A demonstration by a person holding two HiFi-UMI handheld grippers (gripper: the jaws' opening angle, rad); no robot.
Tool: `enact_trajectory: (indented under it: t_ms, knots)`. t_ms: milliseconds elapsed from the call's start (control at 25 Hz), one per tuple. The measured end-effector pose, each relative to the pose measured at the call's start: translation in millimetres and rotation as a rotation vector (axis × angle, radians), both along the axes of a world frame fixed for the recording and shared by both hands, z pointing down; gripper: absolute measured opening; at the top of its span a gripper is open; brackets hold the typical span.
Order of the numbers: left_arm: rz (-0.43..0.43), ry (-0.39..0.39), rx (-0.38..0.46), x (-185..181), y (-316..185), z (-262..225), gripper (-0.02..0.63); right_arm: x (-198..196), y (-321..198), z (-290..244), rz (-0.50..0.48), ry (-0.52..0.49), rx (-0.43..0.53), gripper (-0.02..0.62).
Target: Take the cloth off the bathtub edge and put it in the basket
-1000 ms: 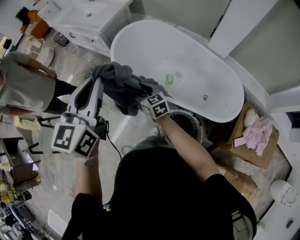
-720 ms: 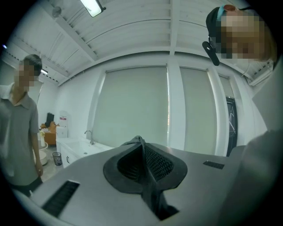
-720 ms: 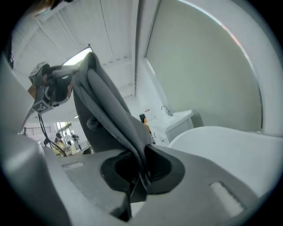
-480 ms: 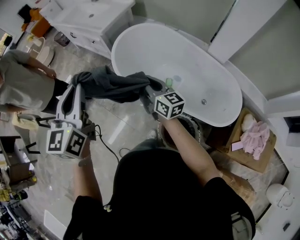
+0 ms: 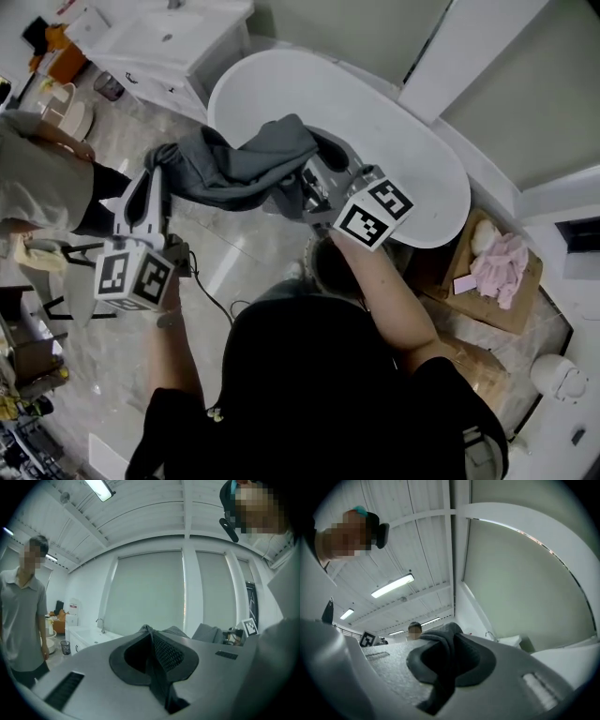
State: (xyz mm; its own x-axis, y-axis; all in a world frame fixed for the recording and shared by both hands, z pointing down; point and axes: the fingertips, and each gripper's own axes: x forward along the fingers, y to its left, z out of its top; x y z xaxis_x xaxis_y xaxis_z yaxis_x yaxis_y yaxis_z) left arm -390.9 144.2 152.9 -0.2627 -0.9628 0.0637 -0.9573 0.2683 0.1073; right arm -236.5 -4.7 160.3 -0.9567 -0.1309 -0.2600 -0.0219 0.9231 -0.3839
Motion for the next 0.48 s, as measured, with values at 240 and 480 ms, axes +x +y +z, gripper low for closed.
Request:
enact_trajectory:
  t_ms: [240, 480]
  knots:
    - [0.127, 0.013, 0.014, 31, -32, 1, 0.037, 52, 2, -38, 0.070, -0.052, 0.028, 0.017]
    - [0.299, 0.040, 0.002, 81, -80, 11, 0.037, 114, -4, -48, 0.179, -0.050, 0.035, 0.017]
